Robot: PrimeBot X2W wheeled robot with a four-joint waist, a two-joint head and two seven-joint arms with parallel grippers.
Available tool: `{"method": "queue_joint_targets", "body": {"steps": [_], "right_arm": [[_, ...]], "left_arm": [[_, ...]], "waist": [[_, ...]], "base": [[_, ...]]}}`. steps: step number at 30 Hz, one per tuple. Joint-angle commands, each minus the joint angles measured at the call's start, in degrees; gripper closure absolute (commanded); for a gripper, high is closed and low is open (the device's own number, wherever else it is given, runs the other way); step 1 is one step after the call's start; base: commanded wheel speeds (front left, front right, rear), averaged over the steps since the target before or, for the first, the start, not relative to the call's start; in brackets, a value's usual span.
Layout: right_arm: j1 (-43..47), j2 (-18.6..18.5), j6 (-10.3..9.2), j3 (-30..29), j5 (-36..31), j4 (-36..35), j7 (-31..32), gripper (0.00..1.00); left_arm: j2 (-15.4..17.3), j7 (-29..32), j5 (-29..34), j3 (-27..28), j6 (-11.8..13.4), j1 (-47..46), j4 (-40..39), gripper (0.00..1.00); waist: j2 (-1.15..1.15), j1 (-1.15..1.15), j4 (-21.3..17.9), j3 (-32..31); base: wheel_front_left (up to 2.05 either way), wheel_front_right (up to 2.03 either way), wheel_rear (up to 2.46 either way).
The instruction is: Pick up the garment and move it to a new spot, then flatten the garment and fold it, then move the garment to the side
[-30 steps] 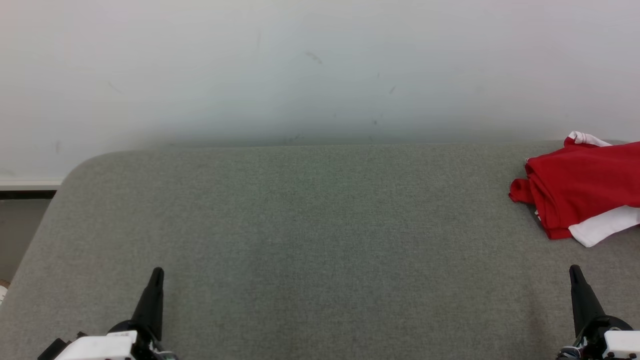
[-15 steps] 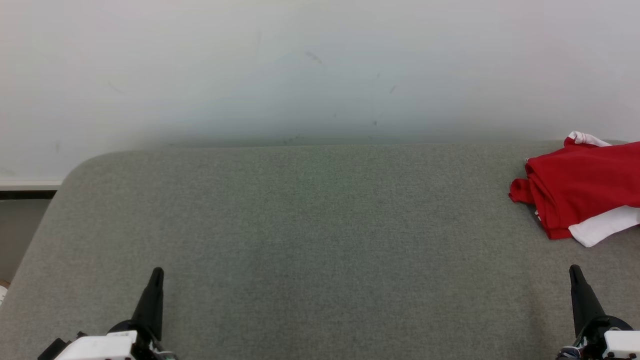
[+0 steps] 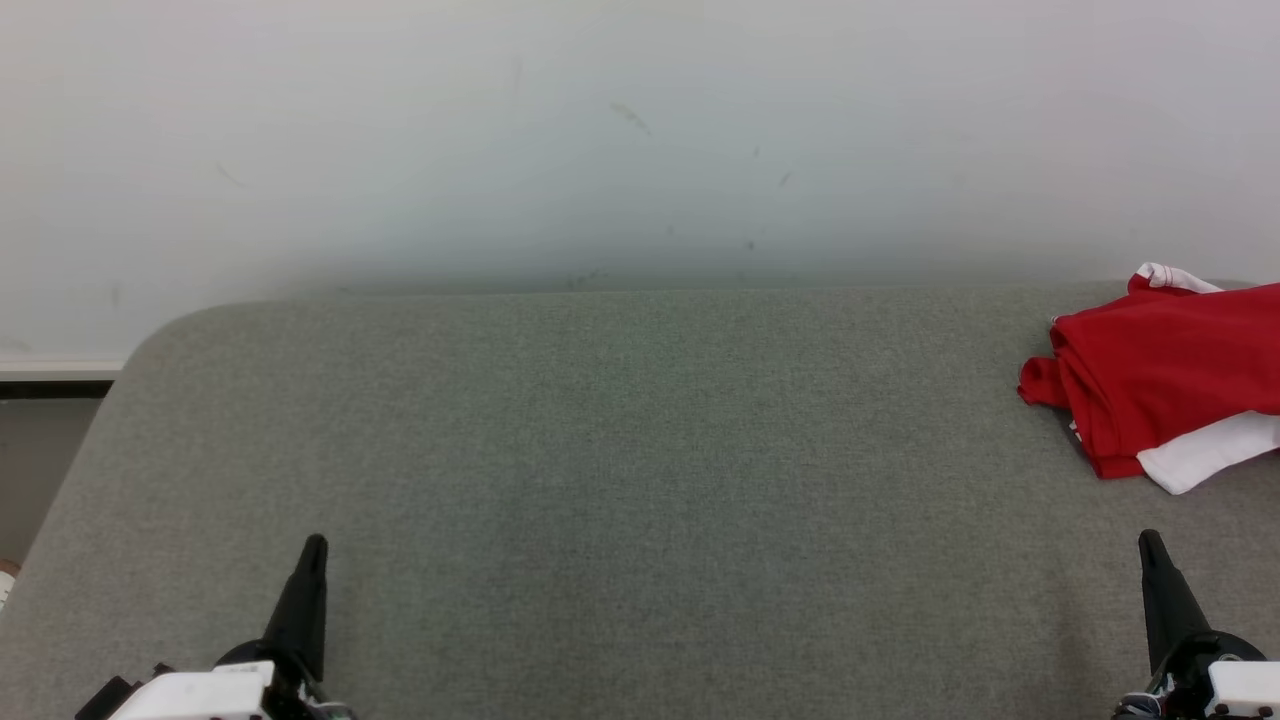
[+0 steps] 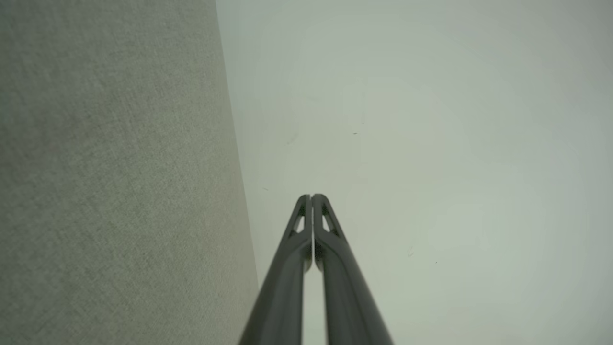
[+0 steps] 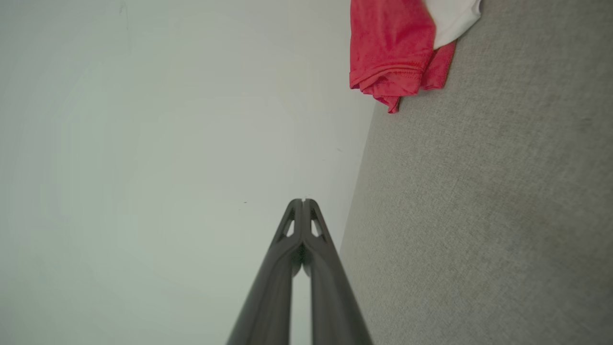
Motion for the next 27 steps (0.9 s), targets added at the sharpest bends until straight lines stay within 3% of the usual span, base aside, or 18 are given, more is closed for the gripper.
{"method": "queue_joint_targets", "body": {"steps": [1,27], "right_arm": [[-0.7,-0.1,-0.11,-0.2,0.09,0.17,0.22,1.0],[-0.69,-0.1,-0.11,-0.17,0.12,0.17,0.19,1.0]], "left_arm": [[0.38,0.21,-0.81,0.14,-0.23,-0.42,0.05,1.0],[0.38,0.21,-0.81,0.13,-0.23,-0.42,0.04,1.0]], "waist": [[0.0,0.0,0.0,0.0],[0.0,0.0,0.0,0.0]], "base": [[0.0,0.0,0.0],[0.0,0.0,0.0]]}}
